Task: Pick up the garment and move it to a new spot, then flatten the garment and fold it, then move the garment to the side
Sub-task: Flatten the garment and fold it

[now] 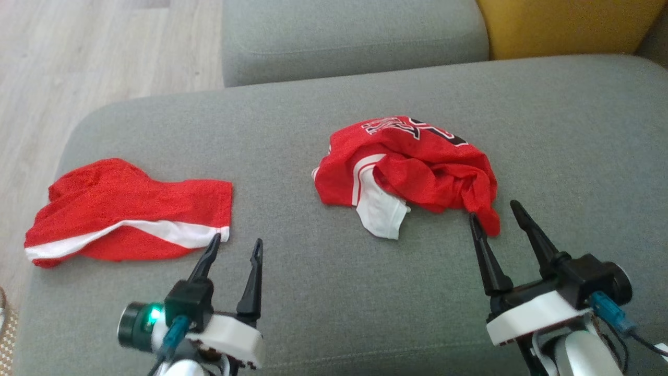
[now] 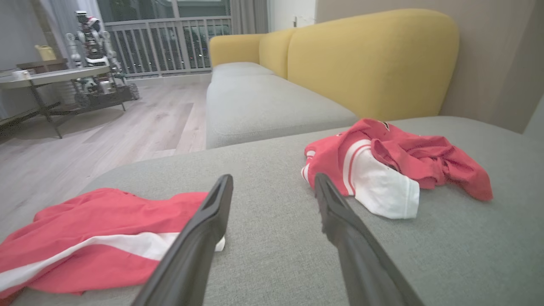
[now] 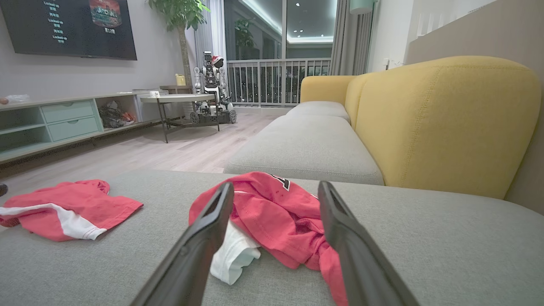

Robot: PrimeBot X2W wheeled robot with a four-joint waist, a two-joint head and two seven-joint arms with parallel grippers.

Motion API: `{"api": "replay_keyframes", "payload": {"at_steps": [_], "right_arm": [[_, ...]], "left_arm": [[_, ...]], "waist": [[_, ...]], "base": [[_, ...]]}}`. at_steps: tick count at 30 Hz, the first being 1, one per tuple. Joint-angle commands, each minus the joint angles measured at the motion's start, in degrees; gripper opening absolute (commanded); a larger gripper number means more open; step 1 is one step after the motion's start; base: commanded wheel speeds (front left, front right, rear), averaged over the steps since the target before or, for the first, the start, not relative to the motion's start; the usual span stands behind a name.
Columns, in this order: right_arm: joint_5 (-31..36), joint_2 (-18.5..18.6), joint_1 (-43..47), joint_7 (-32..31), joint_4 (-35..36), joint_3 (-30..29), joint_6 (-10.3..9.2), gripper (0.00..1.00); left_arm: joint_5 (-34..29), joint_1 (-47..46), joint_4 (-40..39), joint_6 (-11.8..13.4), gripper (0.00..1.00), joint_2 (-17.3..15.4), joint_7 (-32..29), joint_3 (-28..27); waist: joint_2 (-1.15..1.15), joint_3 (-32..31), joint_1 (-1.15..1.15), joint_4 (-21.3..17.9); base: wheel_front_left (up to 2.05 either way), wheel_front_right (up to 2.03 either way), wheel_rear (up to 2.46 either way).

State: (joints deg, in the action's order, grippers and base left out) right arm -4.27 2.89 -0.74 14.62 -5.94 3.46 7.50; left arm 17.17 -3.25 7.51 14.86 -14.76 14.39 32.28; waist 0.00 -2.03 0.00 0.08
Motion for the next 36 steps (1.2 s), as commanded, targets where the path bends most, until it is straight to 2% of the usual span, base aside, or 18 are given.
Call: {"api": "replay_keyframes", "payload": {"at_steps": [1, 5, 10, 17, 31, 36], "right_arm": [[-0.5, 0.0, -1.5, 0.3, 1.5, 1.2, -0.01, 1.0], [-0.9, 0.0, -1.4, 0.3, 1.3, 1.5, -0.01, 1.0], [-0.2, 0.0, -1.6, 0.3, 0.2, 2.2, -0.01, 1.0], [-2.2, 0.0, -5.0, -0.8, -5.0, 4.0, -0.01, 1.0], [-13.5, 0.0, -17.8, -3.5, -29.8, 3.0, -0.01, 1.0], [-13.7, 0.0, -22.0, -2.5, -38.4, 4.8, -0.01, 1.0]], "left_arm": [[-1.0, -1.8, -3.2, 0.3, 1.0, 0.6, 0.6, -3.7], [-4.1, 1.1, -5.8, -0.7, 1.0, 2.4, 0.6, -7.0], [-7.4, 1.7, -5.9, -3.4, 1.0, 3.4, 0.6, -8.8], [-9.2, 2.3, -4.8, -6.2, 1.0, 5.2, 0.6, -10.5], [-11.3, 0.5, -4.1, -10.6, 1.0, 8.3, 0.6, -11.8], [-11.9, 0.1, -4.2, -11.6, 1.0, 9.3, 0.6, -11.9]], "waist": [[0.0, -0.4, 0.0, 0.3], [0.0, -0.6, 0.0, 0.7], [0.0, -0.1, 0.0, 1.5], [0.0, 1.6, 0.0, 4.3], [0.0, 6.0, 0.0, 11.8], [0.0, 6.9, 0.0, 13.8]], "base": [[0.0, 0.0, 0.0], [0.0, 0.0, 0.0], [0.0, 0.0, 0.0], [0.0, 0.0, 0.0], [0.0, 0.0, 0.0], [0.0, 0.0, 0.0]]}}
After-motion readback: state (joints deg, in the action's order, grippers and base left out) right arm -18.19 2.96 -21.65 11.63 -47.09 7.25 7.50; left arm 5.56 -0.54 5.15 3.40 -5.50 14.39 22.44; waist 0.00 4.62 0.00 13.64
